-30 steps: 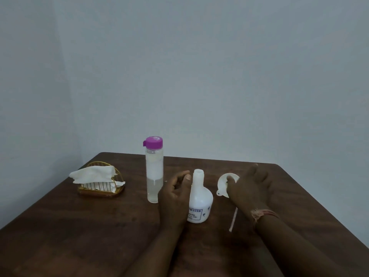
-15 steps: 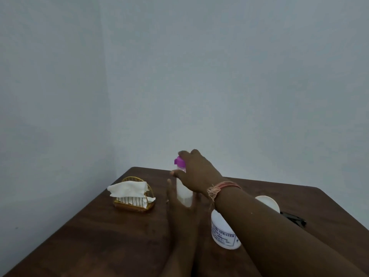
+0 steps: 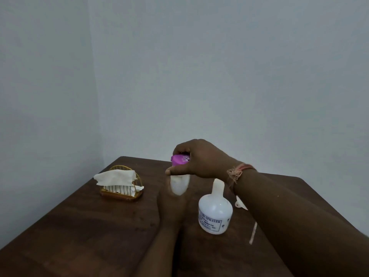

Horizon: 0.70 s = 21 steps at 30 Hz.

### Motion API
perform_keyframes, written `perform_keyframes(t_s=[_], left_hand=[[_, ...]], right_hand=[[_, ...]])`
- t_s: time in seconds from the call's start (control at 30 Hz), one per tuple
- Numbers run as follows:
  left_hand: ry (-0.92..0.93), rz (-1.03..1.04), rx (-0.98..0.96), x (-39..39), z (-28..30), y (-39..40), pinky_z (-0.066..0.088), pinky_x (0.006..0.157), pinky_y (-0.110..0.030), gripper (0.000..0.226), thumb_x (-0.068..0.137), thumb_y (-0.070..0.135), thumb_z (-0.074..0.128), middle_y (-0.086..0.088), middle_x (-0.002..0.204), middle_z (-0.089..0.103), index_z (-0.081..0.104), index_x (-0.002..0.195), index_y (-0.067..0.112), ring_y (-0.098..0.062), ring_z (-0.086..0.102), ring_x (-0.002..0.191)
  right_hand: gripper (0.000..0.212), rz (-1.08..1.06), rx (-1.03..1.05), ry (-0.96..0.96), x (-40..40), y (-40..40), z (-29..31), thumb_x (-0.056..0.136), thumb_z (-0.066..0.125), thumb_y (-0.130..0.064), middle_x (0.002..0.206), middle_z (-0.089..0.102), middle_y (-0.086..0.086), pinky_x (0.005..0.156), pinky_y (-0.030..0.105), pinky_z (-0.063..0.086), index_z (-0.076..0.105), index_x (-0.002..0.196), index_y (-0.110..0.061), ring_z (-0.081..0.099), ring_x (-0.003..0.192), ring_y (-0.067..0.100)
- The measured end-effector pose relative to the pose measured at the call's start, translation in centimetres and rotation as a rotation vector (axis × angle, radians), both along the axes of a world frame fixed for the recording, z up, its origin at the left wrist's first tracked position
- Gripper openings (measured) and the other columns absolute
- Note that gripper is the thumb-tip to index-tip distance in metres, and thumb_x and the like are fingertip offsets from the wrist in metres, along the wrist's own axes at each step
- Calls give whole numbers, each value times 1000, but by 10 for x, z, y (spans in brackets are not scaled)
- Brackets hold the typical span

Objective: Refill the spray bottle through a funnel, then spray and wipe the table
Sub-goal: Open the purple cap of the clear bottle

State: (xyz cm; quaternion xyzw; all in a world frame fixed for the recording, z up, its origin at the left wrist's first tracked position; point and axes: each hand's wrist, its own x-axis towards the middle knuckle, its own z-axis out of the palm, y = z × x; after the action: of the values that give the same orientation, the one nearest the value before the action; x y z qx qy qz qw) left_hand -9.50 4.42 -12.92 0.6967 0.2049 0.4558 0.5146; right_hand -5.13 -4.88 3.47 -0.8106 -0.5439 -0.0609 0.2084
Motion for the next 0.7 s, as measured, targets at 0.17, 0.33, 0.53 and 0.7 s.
perform_keyframes(t_s=[0.17,0.33,0.53,0.7], left_hand=[[23,39,78,-8,-1,-5,48,71,-20,46,72,38,86,15,91,62,59,105,22,-12,64,87],[73,90,77,-7,-1,-12,38,78,-21,48,78,42,76,-3,103,65,61,114,15,-13,57,95],[52,206,179,-4,0,-17,38,82,-26,54,76,33,83,-19,103,72,62,117,3,-17,60,88],[41,122,95,-6,2,-12,49,84,-31,56,77,33,84,-6,113,70,61,123,12,-20,65,103]], right_hand=[[48,134,-308,171,-4,-21,38,83,71,2,124,67,-17,105,40,51,77,115,-33,63,119,16],[63,-211,-181,244,-16,-20,49,83,73,-62,120,70,3,87,39,62,57,130,-23,77,89,19],[30,-137,-297,-5,-26,-11,35,96,67,-33,108,76,4,58,17,56,71,120,-18,70,67,15],[42,12,-175,64,-33,-22,48,89,72,-23,140,56,-3,94,29,46,65,130,-30,54,127,15]])
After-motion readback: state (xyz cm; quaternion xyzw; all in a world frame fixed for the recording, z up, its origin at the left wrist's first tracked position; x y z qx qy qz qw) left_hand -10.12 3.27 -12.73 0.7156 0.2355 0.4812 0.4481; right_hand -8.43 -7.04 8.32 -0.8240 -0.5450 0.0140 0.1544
